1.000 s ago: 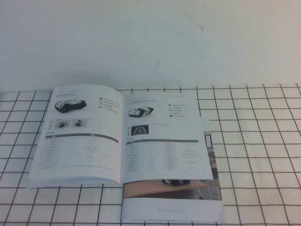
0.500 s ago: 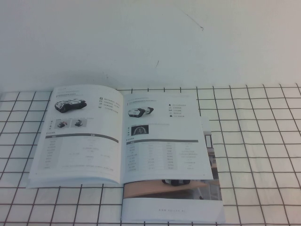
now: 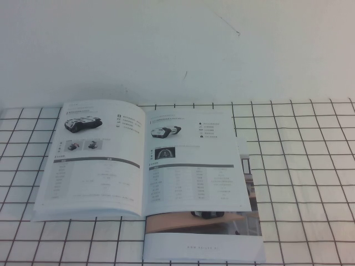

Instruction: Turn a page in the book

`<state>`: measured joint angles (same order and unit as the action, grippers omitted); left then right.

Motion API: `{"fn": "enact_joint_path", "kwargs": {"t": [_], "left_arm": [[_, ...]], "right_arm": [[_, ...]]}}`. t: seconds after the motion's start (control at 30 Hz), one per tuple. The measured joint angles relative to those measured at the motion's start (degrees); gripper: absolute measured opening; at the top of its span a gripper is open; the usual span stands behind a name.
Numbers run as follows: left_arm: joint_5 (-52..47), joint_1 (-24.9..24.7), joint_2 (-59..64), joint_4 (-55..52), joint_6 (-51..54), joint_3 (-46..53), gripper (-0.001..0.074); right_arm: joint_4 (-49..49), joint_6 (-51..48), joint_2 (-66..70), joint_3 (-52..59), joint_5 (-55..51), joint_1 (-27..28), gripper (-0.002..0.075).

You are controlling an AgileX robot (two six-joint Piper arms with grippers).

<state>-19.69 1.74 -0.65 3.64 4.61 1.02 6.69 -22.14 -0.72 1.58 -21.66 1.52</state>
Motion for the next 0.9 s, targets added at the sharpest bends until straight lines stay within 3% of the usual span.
{"fn": "enact_joint_path", "kwargs": {"t": [0.33, 0.53, 0.7, 0.9], "left_arm": [[7.81, 0.0, 0.0, -0.4, 0.4, 0.53, -0.0004], [17.91, 0.0, 0.0, -0.44, 0.4, 0.53, -0.0004], [20.49, 0.0, 0.0, -0.44, 0.4, 0.53, -0.0004], [20.49, 0.0, 0.0, -0.53, 0.4, 0.53, -0.0004]], "right_arm": [[0.25, 0.34, 0.0, 0.0, 2.94, 0.0, -0.0002], [2.65, 0.34, 0.0, 0.0, 17.92, 0.0, -0.0002], [4.56, 0.45, 0.0, 0.0, 33.17, 0.0, -0.0002], [4.68, 0.55, 0.0, 0.0, 39.25, 0.0, -0.0002]]}}
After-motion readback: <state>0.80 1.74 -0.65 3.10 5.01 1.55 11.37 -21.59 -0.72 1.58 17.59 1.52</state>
